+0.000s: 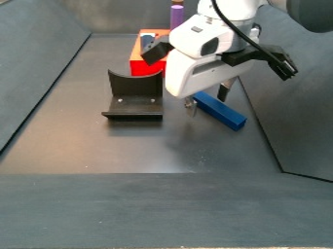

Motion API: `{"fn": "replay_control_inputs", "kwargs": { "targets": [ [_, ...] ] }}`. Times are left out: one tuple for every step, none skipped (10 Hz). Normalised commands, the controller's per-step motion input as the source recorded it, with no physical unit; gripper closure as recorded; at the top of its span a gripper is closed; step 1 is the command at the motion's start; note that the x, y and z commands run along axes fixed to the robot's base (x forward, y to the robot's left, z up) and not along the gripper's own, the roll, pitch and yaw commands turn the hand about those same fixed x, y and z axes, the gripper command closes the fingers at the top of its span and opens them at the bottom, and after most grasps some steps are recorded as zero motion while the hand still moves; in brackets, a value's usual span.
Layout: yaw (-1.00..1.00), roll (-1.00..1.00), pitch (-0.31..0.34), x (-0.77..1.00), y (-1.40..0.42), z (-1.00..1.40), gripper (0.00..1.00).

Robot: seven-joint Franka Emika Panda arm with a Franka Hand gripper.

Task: Pick up the rectangle object. Move up. Place the rectangle object on the fixture. Regrasp the rectangle object. Move to above the board. Insert the rectangle object.
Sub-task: Pick up the rectangle object.

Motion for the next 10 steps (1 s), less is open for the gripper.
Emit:
{"fn": "replay_control_inputs", "kwargs": {
  "targets": [
    [0.00,-0.01,-0.114,-0.21,0.00,-0.27,0.00],
    [0.00,-0.05,-0.124,-0.16,0.01,-0.18,0.00],
    [0.00,-0.04,-0.139,-0.16,0.00,-0.18,0.00],
    [0.01,-0.03,-0.124,-0.08,0.00,-0.22,0.00],
    [0.00,-0.06,-0.189,-0.18,0.00,-0.05,0.00],
    [0.00,0.00,0.010,0.00,0.00,0.00,0.00],
    [0.00,0.00,0.000,0.00,0.00,0.00,0.00],
    [0.00,0.00,0.000,0.00,0.00,0.00,1.00],
    [0.00,0.00,0.000,0.00,0.00,0.00,1.00],
    [0.00,0.00,0.000,0.00,0.00,0.00,1.00]
  ]
}}
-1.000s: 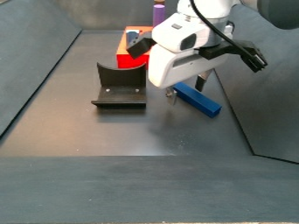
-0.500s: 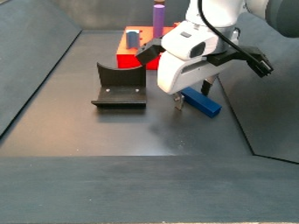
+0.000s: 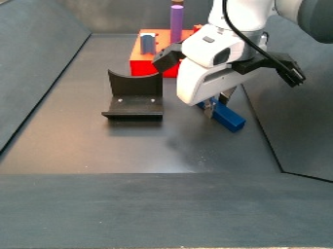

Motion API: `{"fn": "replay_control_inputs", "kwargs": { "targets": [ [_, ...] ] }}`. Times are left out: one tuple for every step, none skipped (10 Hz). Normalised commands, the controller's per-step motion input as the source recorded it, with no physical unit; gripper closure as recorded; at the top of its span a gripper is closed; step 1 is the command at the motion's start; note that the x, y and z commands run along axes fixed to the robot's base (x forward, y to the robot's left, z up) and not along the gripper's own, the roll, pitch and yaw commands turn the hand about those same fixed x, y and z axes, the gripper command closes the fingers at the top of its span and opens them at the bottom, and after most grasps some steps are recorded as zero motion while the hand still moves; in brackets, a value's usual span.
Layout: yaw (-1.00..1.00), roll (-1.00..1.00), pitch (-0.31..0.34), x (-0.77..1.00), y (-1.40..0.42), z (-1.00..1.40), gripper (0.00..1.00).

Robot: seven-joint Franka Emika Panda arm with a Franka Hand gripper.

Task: Pick up the rectangle object. Move up. Place the rectangle object on the fixture. Regrasp the rectangle object. Move to above the board. Insert the rectangle object.
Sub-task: Pick up the rectangle object, then move up, then place the rectangle object on the fixture.

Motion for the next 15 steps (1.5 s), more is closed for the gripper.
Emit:
{"fn": "replay_control_inputs", "kwargs": {
  "targets": [
    [0.00,0.00,0.000,0.00,0.00,0.00,1.00],
    [0.00,0.00,0.000,0.00,0.00,0.00,1.00],
    [0.00,0.00,0.000,0.00,0.00,0.00,1.00],
    [0.00,0.00,0.000,0.00,0.00,0.00,1.00],
    [0.00,0.00,0.000,0.00,0.00,0.00,1.00],
    [0.00,0.00,0.000,0.00,0.00,0.00,1.00],
    [0.00,0.00,0.000,0.00,0.00,0.00,1.00],
    [0.00,0.00,0.000,0.00,0.00,0.00,1.00],
    [0.00,0.00,0.000,0.00,0.00,0.83,1.00],
    [0.00,0.00,0.005,-0.01,-0.01,0.83,1.00],
    [0.00,-0.01,0.045,-0.02,-0.01,0.71,1.00],
    [0.01,-0.02,0.068,-0.01,-0.01,0.58,1.00],
    [0.01,-0.03,0.071,-0.01,-0.01,0.39,1.00],
    [0.02,-0.03,0.056,-0.01,-0.01,0.24,1.00],
    [0.00,0.00,0.000,0.00,0.00,1.00,1.00]
  ]
}}
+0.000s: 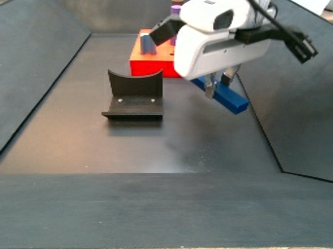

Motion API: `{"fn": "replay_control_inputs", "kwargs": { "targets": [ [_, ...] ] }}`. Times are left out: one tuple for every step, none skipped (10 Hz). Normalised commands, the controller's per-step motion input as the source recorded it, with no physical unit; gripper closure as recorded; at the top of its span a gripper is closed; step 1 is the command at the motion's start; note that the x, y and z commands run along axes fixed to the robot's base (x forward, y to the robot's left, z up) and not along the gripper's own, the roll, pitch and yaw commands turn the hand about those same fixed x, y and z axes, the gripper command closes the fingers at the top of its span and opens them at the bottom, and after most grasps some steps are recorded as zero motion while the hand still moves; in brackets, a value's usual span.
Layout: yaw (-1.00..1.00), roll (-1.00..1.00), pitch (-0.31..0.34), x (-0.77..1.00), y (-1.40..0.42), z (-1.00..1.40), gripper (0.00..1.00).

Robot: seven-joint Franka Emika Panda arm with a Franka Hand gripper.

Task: Pick up the rectangle object. Move up. Place the rectangle object on the fixture. Regrasp the rectangle object. Move to above the board. Insert the rectangle object.
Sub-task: Place the rectangle object on the fixture.

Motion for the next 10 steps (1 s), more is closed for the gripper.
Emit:
{"fn": "replay_control_inputs", "kwargs": {
  "targets": [
    [0.00,0.00,-0.002,0.00,0.00,1.00,1.00],
    [0.00,-0.01,0.008,-0.01,0.00,1.00,1.00],
    [0.00,-0.01,0.010,-0.01,-0.01,1.00,1.00],
    [0.01,-0.03,0.015,-0.02,-0.01,1.00,1.00],
    [0.01,-0.03,0.017,-0.02,-0.01,1.00,1.00],
    [0.01,-0.04,0.020,-0.02,-0.02,1.00,1.00],
    [0.01,-0.05,0.021,-0.02,-0.02,1.00,1.00],
    [0.01,-0.06,0.026,-0.02,-0.02,0.79,1.00],
    [0.01,-0.07,0.035,-0.01,-0.02,0.57,1.00],
    [0.01,-0.08,0.047,0.00,-0.02,0.40,1.00]
  ]
}}
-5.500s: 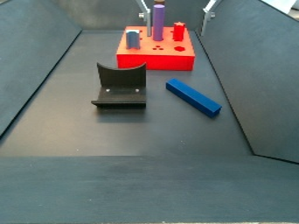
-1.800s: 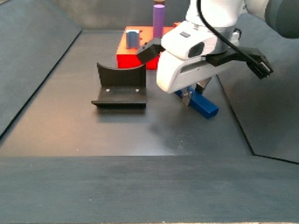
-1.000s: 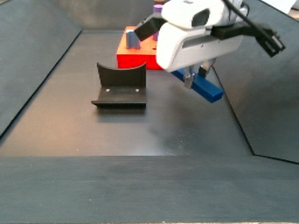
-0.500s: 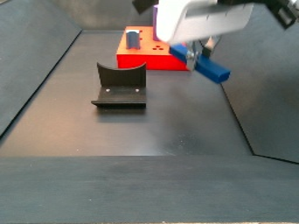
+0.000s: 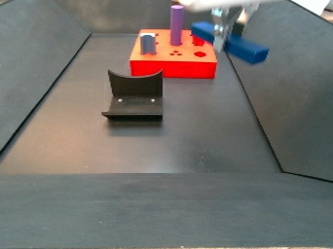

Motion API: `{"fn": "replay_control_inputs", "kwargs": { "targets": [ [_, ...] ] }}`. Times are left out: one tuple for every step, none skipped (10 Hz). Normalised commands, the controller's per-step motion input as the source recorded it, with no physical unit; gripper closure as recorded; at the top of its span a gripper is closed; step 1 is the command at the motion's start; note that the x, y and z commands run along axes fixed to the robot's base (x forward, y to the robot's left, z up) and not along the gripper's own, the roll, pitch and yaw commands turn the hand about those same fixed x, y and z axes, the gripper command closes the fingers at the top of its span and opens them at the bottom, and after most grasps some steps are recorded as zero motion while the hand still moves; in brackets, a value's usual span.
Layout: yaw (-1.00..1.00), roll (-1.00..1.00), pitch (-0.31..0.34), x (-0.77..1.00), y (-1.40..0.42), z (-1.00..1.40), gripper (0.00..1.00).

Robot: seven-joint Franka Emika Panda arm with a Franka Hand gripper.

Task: Pick up the rectangle object. Move up. Place the rectangle object on the fixture. Regrasp the rectangle object. Move to above the board. Insert the rectangle object.
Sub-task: Place the rectangle object on the fixture.

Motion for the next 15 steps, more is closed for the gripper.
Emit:
{"fn": "replay_control_inputs", "kwargs": {
  "targets": [
    [0.01,-0.08,0.052,0.01,-0.01,0.29,1.00],
    [-1.00,-0.05,-0.030,1.00,-0.23,-0.16,1.00],
    [-1.00,-0.05,-0.031,1.00,-0.22,-0.18,1.00],
    [-1.00,-0.06,-0.033,1.00,-0.18,-0.17,1.00],
    [-1.00,-0.07,-0.028,1.00,-0.17,-0.15,1.00],
    [-1.00,-0.09,-0.025,1.00,-0.15,-0.14,1.00],
    [-0.76,-0.08,-0.017,1.00,-0.13,-0.13,1.00],
    [-0.45,-0.07,-0.009,1.00,-0.11,-0.12,1.00],
    [-0.34,-0.06,-0.005,1.00,-0.11,-0.11,1.00],
    [-0.19,-0.04,0.007,1.00,-0.09,-0.11,1.00],
    [-0.13,-0.03,0.016,1.00,-0.07,-0.10,1.00],
    [-0.09,-0.02,0.026,1.00,-0.06,-0.09,1.00],
    [-0.07,-0.01,0.037,1.00,-0.05,-0.08,1.00],
    [-0.05,0.00,0.054,1.00,-0.03,-0.06,1.00],
    [-0.04,0.01,0.068,0.90,-0.02,-0.05,1.00]
  ]
}}
